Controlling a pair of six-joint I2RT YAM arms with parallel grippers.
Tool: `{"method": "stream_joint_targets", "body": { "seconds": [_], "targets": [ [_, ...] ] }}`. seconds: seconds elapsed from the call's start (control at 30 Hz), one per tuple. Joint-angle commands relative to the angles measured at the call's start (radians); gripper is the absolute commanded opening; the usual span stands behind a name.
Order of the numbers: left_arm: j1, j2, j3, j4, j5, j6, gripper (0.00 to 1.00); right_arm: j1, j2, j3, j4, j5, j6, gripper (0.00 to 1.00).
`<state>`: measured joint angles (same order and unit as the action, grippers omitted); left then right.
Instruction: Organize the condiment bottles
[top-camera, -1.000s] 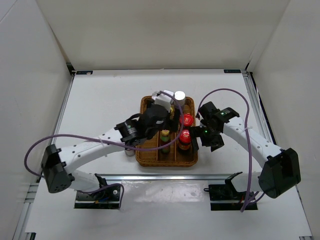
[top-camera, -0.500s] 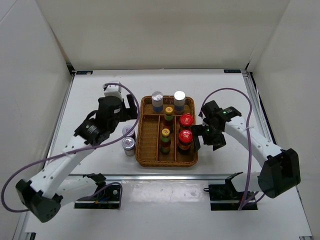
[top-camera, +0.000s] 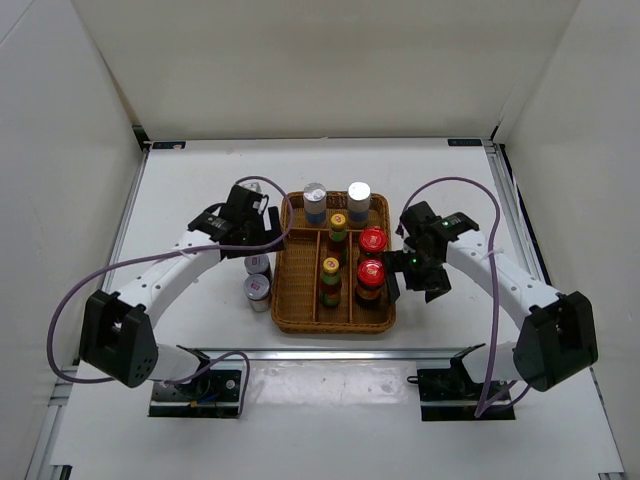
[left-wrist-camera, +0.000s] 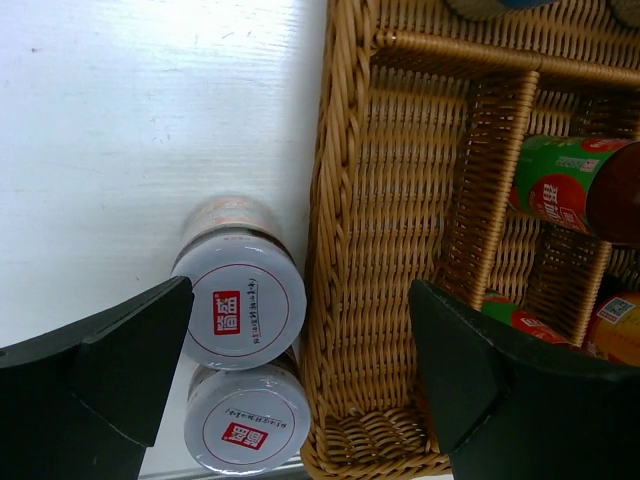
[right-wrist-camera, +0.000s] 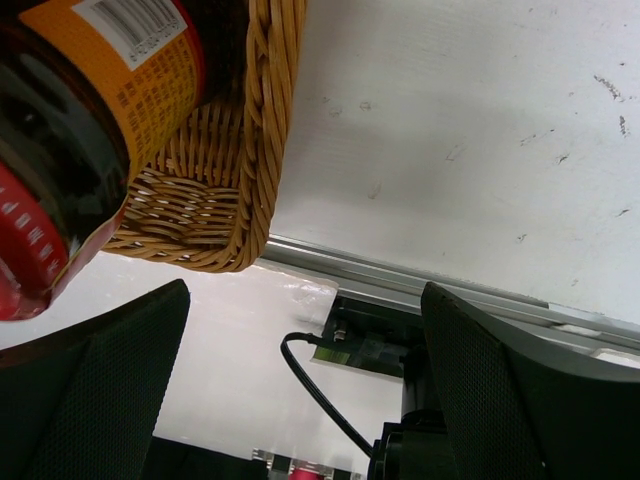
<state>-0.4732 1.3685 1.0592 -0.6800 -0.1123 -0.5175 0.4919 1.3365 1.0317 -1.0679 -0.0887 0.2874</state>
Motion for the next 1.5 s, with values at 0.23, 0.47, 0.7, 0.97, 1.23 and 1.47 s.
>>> {"method": "stream_joint_targets", "body": {
  "seconds": [0.23, 0.47, 0.7, 0.97, 1.23, 1.47],
  "targets": [
    [0.028, 0.05, -0.027, -0.013, 0.082, -0.041, 1.0, -0.003, 0.026, 0.014, -0.024, 0.015, 0.006, 1.0],
    [0.028, 0.021, -0.051, -0.023, 0.071, -0.061, 0.98, -0.003, 0.026, 0.024, -0.024, 0.024, 0.006, 1.0],
    [0.028, -0.064, 0.071, -0.052, -0.058, -0.024, 1.0, -0.003, 0.026, 0.024, -0.024, 0.024, 0.015, 1.0],
    [0.054, -0.141, 0.027, -0.062, -0.08, 0.065, 1.0, -0.003, 0.026, 0.024, -0.024, 0.003, 0.004, 1.0],
    [0.067, -0.06, -0.117, -0.029, 0.025, -0.003, 1.0, 0.019, 0.049, 0.09, -0.096, 0.027, -0.033, 1.0],
    [0.056, 0.027, -0.136, 0.037, 0.069, -0.003, 1.0, 0.04, -0.045, 0.062, -0.077, 0.07, 0.001, 1.0]
  ]
}}
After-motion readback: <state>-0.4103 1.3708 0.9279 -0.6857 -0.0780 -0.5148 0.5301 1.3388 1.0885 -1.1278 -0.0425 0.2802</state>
